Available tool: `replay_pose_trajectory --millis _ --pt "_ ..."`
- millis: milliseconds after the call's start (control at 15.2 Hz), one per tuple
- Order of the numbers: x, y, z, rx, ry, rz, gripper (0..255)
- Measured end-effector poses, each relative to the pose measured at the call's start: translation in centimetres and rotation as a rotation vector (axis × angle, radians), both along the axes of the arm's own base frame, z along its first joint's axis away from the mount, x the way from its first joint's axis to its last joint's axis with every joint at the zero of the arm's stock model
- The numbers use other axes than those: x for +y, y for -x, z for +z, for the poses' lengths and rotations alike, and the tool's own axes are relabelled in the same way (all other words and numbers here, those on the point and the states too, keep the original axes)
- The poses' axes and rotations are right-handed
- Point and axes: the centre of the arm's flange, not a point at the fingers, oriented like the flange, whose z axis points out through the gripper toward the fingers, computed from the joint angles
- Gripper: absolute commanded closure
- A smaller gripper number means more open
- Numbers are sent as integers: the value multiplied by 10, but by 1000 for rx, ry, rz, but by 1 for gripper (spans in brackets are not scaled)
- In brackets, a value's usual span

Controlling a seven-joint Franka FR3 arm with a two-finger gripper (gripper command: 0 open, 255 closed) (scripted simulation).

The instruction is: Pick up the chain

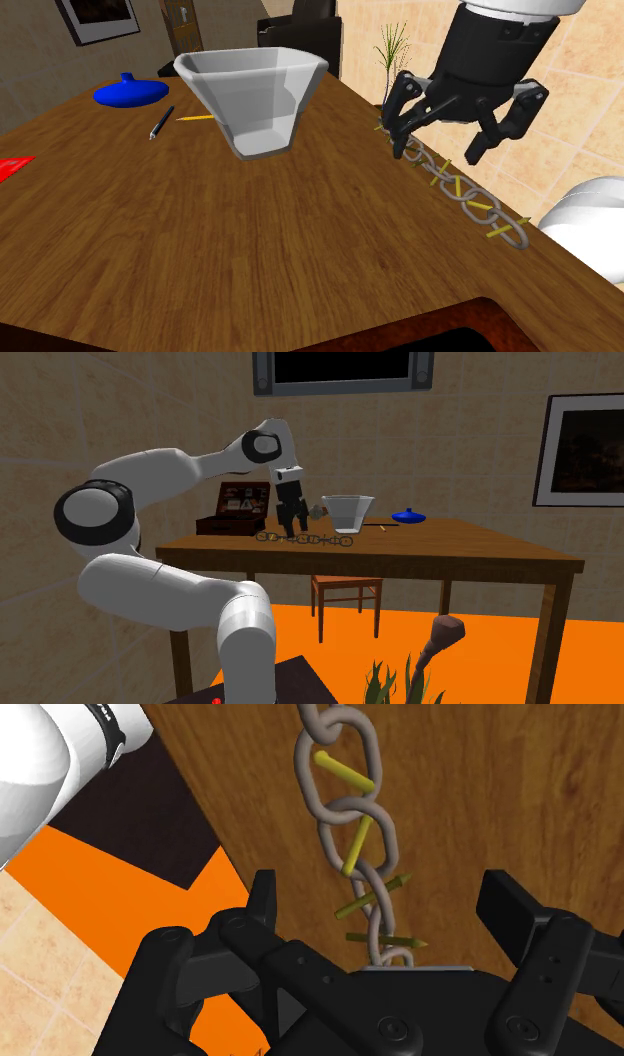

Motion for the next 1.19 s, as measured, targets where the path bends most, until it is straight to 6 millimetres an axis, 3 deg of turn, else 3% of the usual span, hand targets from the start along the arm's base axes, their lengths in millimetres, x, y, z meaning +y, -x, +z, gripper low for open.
replay_pose_trajectory --millis 132,198,858,1188 --pt "0 0 -9 0 0 -1 0" --pt "0 0 -12 0 0 -1 255" --pt "0 0 -15 0 0 -1 255" --pt "0 -1 6 0 0 -1 255"
